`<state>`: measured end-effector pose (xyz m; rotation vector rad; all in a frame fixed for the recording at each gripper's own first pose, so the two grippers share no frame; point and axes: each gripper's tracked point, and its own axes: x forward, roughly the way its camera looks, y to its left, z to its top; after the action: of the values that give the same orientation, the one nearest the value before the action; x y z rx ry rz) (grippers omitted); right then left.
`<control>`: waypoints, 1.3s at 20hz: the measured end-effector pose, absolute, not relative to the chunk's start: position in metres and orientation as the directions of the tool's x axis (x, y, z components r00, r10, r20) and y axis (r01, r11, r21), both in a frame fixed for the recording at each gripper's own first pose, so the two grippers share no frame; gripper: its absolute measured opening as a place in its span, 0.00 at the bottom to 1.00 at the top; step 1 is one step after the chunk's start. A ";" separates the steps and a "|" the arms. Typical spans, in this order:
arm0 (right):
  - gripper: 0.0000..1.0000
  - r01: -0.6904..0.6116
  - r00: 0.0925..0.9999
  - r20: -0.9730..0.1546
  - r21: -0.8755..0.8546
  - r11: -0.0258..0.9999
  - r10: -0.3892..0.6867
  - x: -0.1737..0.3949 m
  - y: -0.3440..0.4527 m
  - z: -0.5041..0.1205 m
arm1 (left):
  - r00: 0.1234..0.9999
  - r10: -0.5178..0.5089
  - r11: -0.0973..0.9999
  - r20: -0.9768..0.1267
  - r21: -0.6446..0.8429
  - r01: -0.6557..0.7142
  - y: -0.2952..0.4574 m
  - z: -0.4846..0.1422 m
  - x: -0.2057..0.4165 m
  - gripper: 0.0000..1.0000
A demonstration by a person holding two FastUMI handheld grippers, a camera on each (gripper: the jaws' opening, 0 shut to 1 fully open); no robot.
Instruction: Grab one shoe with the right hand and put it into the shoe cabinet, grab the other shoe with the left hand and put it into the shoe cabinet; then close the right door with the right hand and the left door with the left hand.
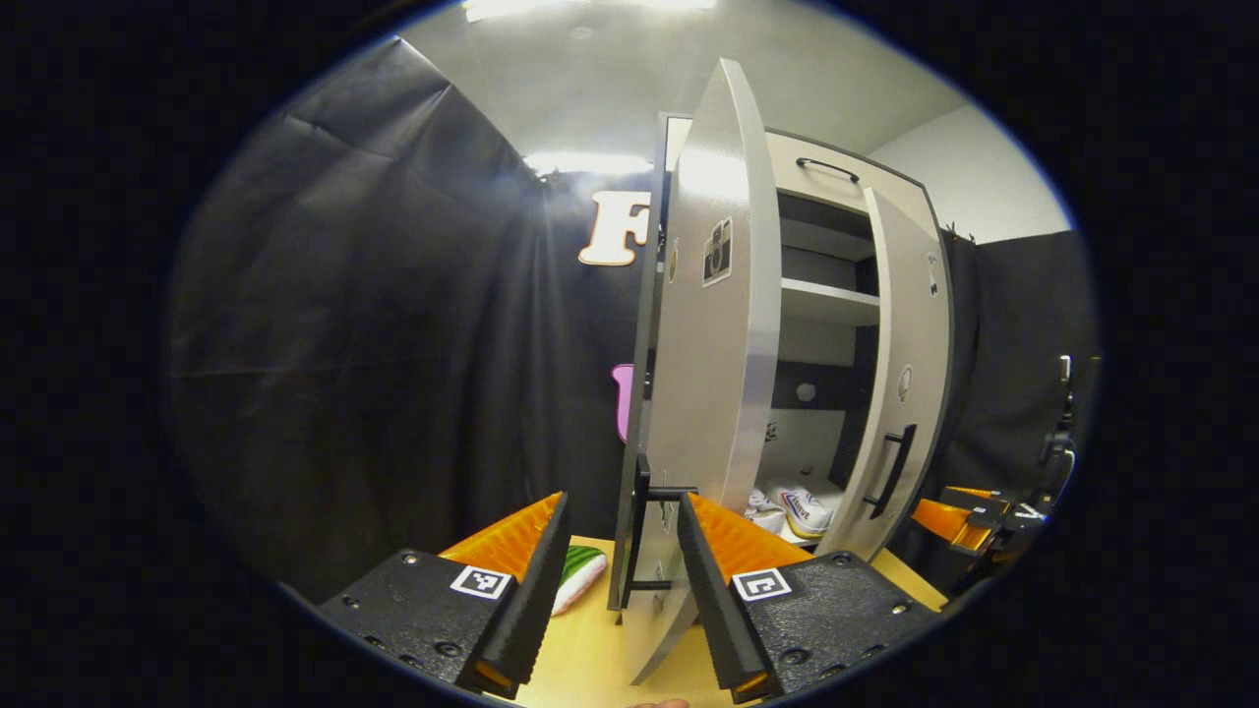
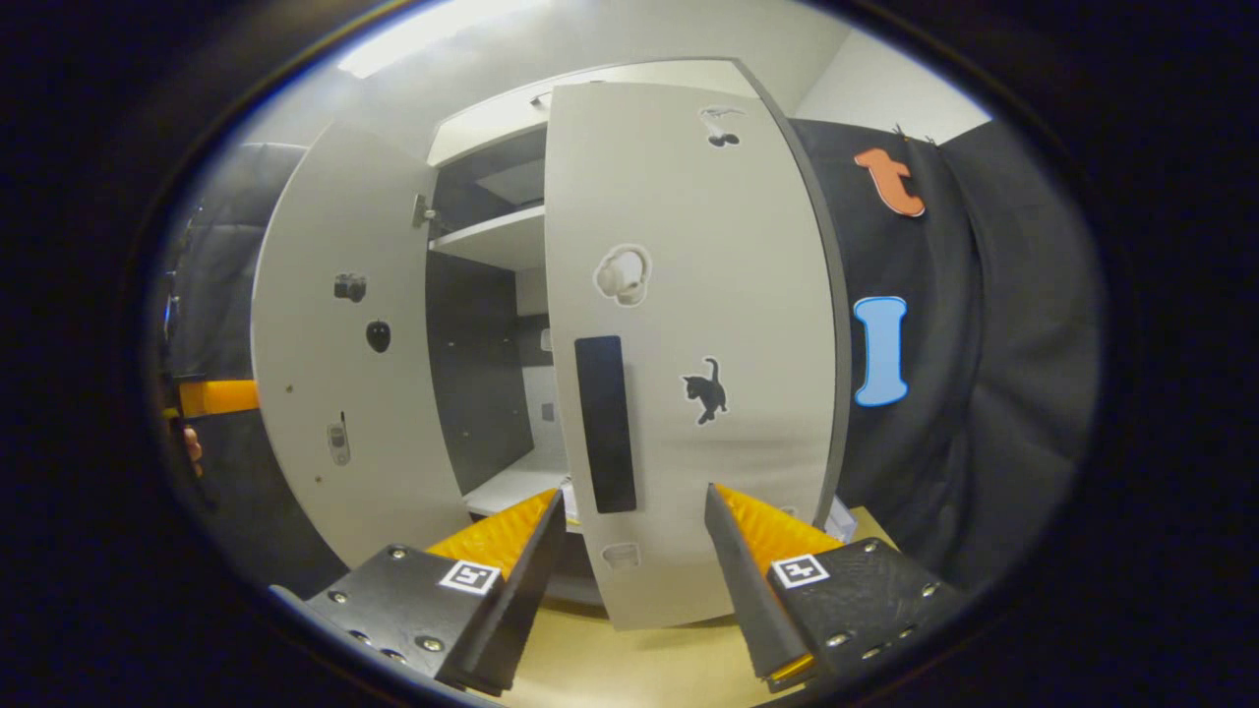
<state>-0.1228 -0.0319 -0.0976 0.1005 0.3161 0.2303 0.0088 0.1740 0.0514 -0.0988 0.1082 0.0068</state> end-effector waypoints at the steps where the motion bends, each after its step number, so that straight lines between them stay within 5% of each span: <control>1: 0.85 -0.207 0.925 -0.296 0.133 0.969 0.238 -0.122 -0.032 -0.097 | 0.994 -0.013 0.995 -0.108 -0.099 0.002 0.169 0.051 0.010 0.67; 26: 0.81 -0.083 0.954 -0.277 0.127 0.988 0.116 -0.129 -0.081 -0.077 | 0.928 -0.368 0.925 -0.055 -0.125 0.360 0.060 0.052 0.036 0.67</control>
<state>-0.1294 -0.0805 -0.0765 0.1150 0.2883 0.1012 0.0356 0.0604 0.0519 -0.1130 0.0783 -0.3738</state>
